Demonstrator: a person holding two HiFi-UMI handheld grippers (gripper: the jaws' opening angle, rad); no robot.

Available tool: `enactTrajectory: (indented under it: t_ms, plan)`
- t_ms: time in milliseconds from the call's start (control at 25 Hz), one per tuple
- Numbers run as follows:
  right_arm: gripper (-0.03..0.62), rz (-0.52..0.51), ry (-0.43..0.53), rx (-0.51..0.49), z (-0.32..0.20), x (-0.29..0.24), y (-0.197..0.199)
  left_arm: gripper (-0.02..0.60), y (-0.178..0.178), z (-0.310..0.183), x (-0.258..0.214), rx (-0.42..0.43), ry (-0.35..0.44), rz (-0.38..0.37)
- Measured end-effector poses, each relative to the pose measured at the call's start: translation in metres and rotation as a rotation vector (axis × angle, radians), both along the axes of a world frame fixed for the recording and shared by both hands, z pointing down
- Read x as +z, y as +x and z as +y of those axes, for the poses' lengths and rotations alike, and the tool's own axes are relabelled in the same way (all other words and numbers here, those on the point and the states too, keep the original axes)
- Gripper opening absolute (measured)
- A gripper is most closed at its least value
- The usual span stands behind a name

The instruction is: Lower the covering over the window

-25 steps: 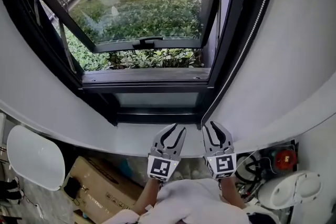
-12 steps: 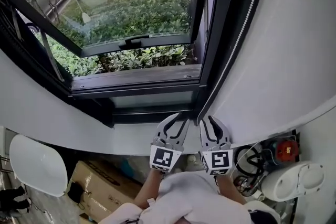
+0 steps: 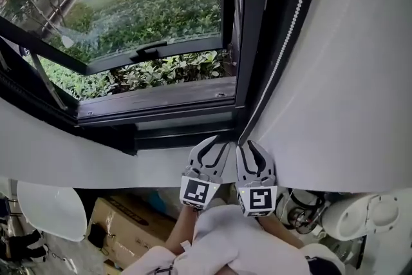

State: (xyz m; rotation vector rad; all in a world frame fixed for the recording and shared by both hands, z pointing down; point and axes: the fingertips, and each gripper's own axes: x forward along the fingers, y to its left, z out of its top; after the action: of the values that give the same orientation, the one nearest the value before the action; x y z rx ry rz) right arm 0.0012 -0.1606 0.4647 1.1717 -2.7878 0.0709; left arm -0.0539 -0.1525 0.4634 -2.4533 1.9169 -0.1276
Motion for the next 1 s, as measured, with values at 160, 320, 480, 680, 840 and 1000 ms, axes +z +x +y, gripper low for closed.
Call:
enactTrajectory:
  t_ms: [160, 320, 480, 680, 840, 1000]
  plan:
    - [0.091, -0.015, -0.003, 0.003, -0.003, 0.002, -0.001, 0.112, -0.002, -0.007, -0.002, -0.008, 0.007, -0.024]
    - [0.091, -0.013, -0.002, 0.053, -0.009, 0.004, 0.0, 0.112, -0.002, -0.013, 0.002, 0.037, -0.002, -0.029]
    - [0.091, 0.011, 0.009, 0.137, -0.02, 0.007, 0.003, 0.112, 0.001, -0.03, 0.002, 0.113, 0.009, -0.013]
    - [0.089, 0.048, 0.004, 0.233, -0.024, 0.012, 0.01, 0.112, 0.016, -0.048, -0.002, 0.229, 0.031, -0.023]
    - [0.089, 0.05, 0.0, 0.272, -0.021, 0.012, 0.014, 0.112, 0.028, -0.062, -0.003, 0.283, 0.044, -0.039]
    - [0.089, 0.061, -0.011, 0.293, -0.017, 0.013, 0.018, 0.112, 0.04, -0.079, -0.004, 0.302, 0.041, -0.036]
